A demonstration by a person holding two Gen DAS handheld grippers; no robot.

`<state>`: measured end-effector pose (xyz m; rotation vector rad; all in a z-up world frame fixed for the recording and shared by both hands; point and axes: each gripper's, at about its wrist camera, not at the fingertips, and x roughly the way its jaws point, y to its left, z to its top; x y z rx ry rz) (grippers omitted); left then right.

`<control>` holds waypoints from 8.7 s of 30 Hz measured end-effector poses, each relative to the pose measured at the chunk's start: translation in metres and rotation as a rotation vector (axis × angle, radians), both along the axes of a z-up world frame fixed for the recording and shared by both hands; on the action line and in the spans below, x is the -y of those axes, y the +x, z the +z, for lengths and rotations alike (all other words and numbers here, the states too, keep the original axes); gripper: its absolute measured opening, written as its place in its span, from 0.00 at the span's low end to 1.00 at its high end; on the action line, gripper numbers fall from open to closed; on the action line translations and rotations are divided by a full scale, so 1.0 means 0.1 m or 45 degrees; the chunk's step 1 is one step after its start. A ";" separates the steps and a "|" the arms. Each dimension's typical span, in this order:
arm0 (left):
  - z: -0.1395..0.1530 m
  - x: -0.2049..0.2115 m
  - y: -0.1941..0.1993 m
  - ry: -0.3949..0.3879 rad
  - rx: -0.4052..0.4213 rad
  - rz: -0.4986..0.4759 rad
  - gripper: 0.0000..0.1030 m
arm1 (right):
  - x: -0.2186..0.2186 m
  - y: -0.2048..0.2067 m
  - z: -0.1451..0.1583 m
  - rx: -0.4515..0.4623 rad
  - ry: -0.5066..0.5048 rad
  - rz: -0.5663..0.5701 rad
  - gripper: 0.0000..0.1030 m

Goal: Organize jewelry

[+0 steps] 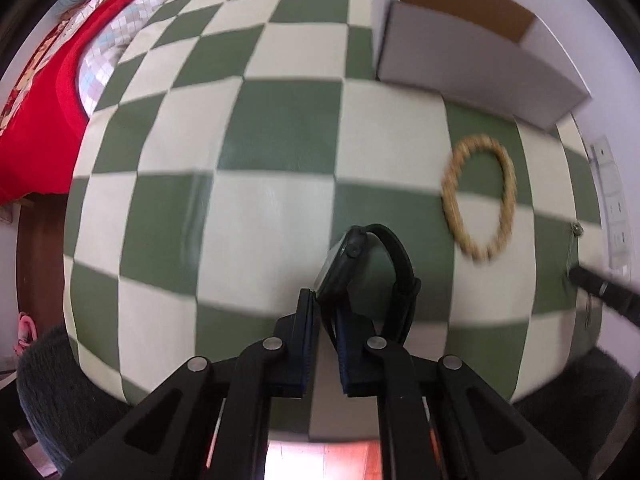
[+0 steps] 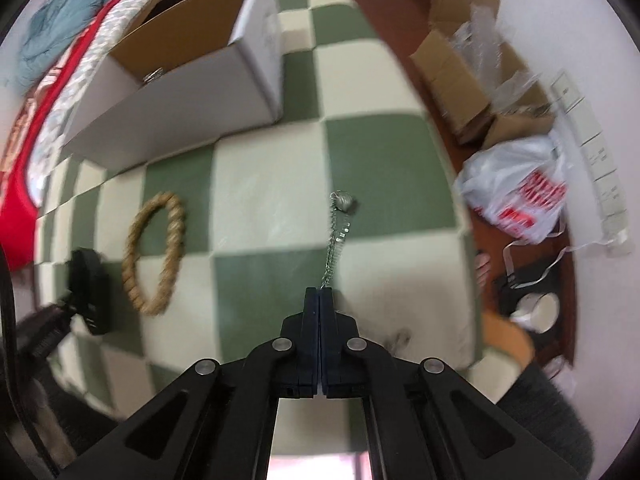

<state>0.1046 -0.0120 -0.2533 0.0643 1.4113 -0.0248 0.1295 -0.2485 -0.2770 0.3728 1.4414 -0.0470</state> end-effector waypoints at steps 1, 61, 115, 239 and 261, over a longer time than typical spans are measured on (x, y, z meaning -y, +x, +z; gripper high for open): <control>0.00 0.03 -0.04 0.004 0.002 -0.011 0.08 | 0.01 -0.04 0.01 0.000 0.052 -0.023 0.00; 1.36 0.35 0.68 -0.162 0.180 -0.040 0.07 | -0.08 0.30 1.58 0.371 -0.027 0.005 0.12; 1.15 0.32 2.10 0.038 0.167 -0.001 0.98 | -0.17 1.81 0.86 0.064 -0.238 0.103 0.97; 1.18 0.45 2.15 0.043 0.161 -0.065 0.98 | -0.34 1.84 0.73 0.007 -0.311 0.161 0.87; 1.75 0.01 0.95 0.012 0.469 -0.018 1.00 | -0.33 1.00 1.38 0.195 -0.377 0.054 1.00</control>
